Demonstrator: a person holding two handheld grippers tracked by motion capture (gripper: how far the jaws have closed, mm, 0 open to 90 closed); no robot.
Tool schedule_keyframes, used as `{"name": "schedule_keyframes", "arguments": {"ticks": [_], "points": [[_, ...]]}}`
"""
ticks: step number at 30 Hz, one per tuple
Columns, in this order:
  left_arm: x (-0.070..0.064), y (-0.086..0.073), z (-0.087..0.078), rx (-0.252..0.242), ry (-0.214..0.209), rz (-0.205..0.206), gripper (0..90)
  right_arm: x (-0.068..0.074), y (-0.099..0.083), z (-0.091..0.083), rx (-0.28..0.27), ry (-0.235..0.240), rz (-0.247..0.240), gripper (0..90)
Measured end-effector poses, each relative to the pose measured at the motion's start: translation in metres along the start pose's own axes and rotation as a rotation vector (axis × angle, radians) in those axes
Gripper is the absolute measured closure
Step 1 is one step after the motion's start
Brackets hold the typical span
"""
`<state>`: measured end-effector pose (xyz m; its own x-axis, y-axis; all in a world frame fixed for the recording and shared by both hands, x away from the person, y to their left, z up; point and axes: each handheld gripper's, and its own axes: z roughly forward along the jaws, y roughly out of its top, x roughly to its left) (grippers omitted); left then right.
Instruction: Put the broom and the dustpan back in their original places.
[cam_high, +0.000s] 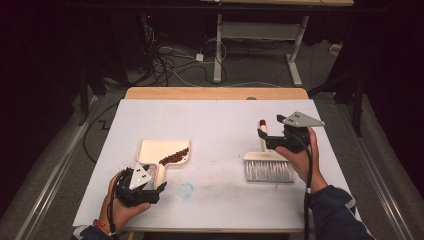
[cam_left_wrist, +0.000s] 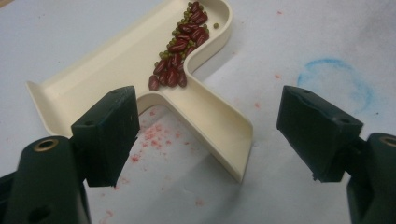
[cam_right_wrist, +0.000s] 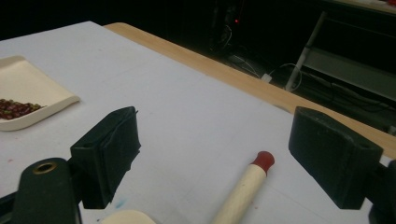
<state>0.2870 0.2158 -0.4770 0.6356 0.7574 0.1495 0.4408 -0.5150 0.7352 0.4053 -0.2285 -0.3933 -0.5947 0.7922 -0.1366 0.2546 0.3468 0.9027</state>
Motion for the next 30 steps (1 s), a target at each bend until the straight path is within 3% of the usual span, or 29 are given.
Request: {"name": "schedule_keyframes", "arguments": {"ticks": [18,30], "points": [[-0.002,0.000,0.000,-0.007,-0.013,0.017,20.8,0.014,-0.003,-0.028,-0.024,0.027,-0.060,16.8],[-0.002,0.001,0.000,-0.001,-0.016,0.020,17.2,0.020,-0.008,-0.037,-0.042,0.034,-0.078,17.1]]}}
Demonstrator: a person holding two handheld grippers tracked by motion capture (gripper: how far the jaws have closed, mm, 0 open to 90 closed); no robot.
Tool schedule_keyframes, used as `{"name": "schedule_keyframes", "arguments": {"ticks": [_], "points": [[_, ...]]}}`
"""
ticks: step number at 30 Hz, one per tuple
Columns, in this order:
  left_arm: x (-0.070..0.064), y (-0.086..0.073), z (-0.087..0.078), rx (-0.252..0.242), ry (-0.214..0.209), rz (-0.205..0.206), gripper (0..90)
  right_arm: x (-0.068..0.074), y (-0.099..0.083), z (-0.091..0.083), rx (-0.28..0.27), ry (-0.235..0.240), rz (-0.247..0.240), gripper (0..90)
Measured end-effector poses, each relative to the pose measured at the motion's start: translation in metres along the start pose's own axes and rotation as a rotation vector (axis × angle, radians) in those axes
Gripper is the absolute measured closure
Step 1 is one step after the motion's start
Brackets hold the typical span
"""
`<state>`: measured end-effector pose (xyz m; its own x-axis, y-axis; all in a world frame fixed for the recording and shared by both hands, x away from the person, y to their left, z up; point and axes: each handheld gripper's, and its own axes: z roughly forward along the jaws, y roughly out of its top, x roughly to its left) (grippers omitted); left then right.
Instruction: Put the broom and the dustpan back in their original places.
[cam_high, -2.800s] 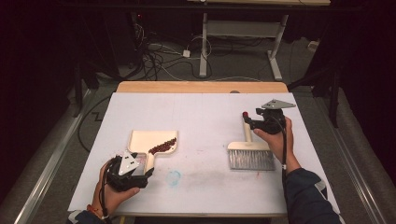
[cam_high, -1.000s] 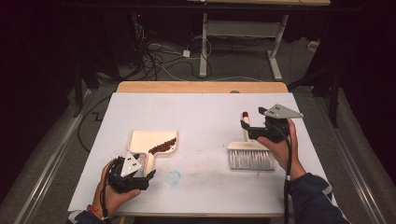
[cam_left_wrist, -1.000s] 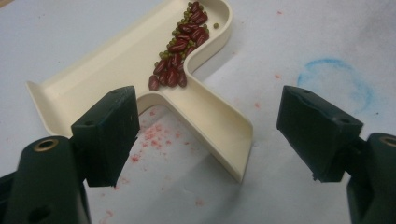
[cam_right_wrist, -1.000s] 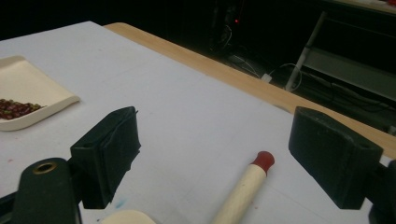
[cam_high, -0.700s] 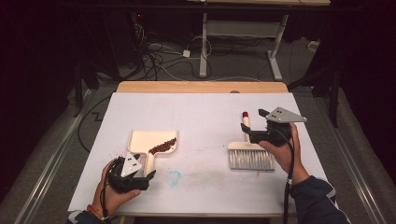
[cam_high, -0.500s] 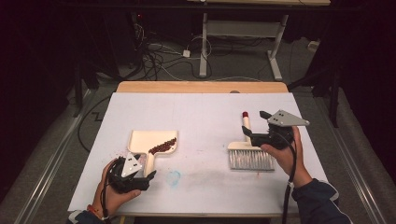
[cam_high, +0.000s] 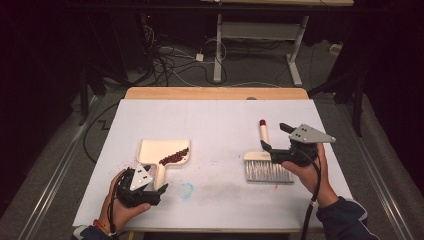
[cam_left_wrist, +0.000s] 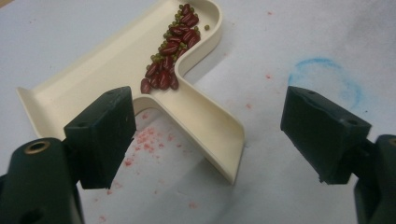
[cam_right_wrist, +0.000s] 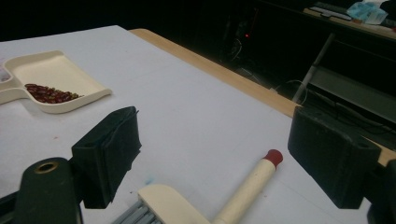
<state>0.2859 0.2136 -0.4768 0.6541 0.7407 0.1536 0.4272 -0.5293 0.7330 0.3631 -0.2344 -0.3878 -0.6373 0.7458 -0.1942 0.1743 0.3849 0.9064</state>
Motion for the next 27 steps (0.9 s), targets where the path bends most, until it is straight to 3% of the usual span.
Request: {"name": "schedule_keyframes", "arguments": {"ticks": [15,27], "points": [[-0.002,0.000,0.000,0.004,-0.003,0.016,17.1,0.006,-0.010,-0.013,0.013,-0.004,-0.021,17.1],[-0.005,0.000,0.001,0.008,-0.011,0.032,17.2,0.010,-0.017,-0.027,-0.020,-0.020,-0.051,17.4]]}}
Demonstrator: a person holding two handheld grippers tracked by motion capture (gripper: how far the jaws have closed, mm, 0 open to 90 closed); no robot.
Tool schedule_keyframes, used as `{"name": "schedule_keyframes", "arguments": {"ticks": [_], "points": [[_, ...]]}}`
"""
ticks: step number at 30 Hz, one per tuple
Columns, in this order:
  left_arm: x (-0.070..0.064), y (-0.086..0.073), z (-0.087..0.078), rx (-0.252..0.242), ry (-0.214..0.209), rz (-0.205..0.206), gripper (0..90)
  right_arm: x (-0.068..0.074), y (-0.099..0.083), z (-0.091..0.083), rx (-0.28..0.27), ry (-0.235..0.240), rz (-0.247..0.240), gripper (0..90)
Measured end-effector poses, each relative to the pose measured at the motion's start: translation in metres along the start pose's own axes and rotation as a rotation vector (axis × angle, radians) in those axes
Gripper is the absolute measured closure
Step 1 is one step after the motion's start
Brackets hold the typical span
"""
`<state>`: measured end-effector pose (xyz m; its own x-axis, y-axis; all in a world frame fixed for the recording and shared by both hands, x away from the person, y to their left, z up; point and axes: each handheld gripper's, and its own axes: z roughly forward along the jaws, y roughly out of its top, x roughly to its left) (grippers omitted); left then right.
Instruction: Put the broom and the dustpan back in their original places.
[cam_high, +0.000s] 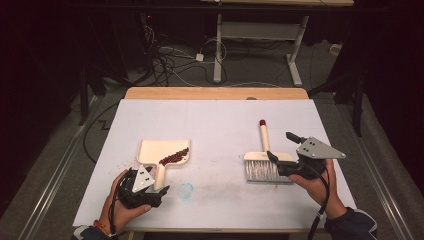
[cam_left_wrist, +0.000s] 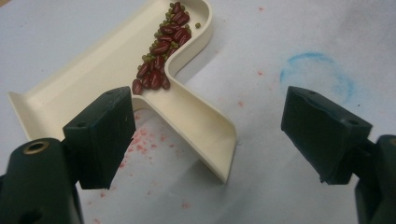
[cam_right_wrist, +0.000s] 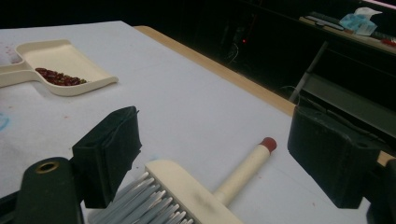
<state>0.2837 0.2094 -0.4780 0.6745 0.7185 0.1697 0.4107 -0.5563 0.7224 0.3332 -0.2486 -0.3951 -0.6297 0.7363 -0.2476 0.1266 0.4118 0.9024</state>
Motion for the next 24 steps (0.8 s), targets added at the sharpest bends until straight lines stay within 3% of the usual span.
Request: {"name": "schedule_keyframes", "arguments": {"ticks": [11,24], "points": [[-0.001,0.000,0.001,0.004,-0.003,0.010,17.1,0.003,-0.012,-0.005,0.025,-0.028,-0.044,17.3],[-0.002,0.001,0.002,0.008,-0.007,0.018,17.1,0.007,-0.030,-0.010,0.042,-0.027,-0.069,17.3]]}}
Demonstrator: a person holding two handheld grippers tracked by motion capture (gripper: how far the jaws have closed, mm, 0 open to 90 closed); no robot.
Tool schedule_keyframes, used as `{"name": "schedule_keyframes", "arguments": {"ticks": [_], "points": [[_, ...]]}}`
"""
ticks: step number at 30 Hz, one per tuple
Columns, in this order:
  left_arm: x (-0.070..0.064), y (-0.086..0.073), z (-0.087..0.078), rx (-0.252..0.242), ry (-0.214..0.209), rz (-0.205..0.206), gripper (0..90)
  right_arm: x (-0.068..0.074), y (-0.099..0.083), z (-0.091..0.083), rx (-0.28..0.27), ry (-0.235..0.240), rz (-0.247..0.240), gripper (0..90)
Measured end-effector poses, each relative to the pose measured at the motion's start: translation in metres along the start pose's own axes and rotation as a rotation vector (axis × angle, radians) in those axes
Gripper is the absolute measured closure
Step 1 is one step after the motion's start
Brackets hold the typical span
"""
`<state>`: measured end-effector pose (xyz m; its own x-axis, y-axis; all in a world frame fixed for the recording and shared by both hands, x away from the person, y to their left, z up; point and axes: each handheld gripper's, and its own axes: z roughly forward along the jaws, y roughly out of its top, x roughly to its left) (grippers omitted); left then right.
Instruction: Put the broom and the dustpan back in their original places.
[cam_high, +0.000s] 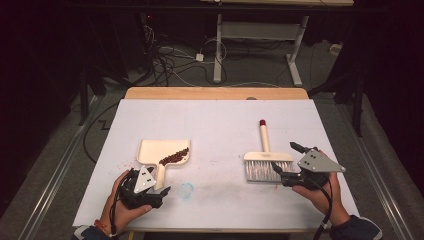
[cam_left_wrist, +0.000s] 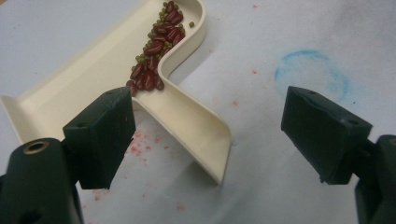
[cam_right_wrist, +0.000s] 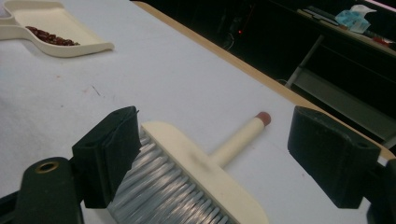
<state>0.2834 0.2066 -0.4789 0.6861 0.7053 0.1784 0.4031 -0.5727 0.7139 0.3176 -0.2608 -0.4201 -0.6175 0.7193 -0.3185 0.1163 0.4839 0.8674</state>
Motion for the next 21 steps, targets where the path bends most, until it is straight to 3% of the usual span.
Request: {"name": "schedule_keyframes", "arguments": {"ticks": [3,11,21], "points": [[0.000,0.000,0.000,0.000,0.000,0.001,17.1,0.002,-0.005,0.000,0.011,0.008,-0.013,17.3],[0.000,0.000,0.000,-0.007,0.005,0.010,17.1,0.007,-0.016,-0.005,0.024,0.023,0.020,17.3],[-0.001,0.001,-0.001,-0.006,0.002,0.012,17.1,0.008,-0.037,-0.015,0.043,0.011,0.027,17.3]]}}
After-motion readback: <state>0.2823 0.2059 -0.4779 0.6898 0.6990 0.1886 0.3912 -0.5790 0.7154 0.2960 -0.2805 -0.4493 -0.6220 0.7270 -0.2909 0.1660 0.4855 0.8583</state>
